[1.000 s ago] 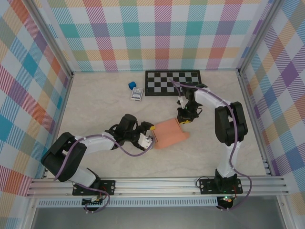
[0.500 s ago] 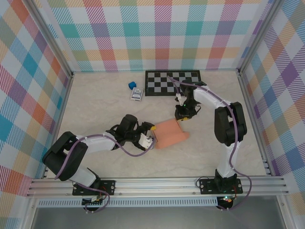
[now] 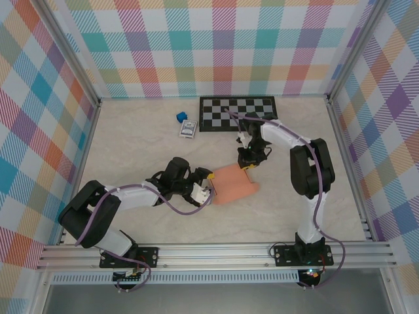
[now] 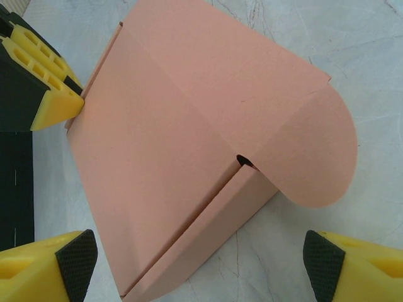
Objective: Fold the paper box
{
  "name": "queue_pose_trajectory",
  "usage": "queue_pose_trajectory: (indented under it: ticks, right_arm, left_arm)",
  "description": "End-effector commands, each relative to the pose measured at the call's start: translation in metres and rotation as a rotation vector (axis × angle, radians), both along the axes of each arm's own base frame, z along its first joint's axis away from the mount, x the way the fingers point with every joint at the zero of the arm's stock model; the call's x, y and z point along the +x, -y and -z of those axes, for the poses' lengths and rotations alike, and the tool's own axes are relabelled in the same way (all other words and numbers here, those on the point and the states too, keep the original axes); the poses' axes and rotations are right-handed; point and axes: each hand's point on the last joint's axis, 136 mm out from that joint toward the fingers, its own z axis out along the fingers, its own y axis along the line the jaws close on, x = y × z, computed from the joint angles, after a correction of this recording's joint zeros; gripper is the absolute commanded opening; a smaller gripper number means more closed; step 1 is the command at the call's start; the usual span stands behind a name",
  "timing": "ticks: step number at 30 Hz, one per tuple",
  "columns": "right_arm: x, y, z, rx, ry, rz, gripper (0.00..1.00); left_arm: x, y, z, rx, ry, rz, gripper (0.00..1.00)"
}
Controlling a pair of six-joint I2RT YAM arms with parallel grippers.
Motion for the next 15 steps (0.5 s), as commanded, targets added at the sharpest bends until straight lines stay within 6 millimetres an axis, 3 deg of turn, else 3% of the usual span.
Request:
queue_pose_trajectory:
  ticks: [1,11,15]
  right_arm:
    - [-0.017,0.015,0.015,-0.078,-0.044,-0.027,0.21]
    - [-0.023,0.023,0.01,-0.101,-0.019,-0.045,0.19]
    - [-0.025,0.018,0.018,-0.079,-0.04,-0.046,0.12]
  left_arm:
    - [-0.006,0.004,0.003,0.005,-0.033,0.016,0.87]
    - [-0.019,0.015,0.008,0.01,-0.032,0.089,0.87]
    - [-0.019,0.024,0.013,0.025,-0.025,0.131,0.87]
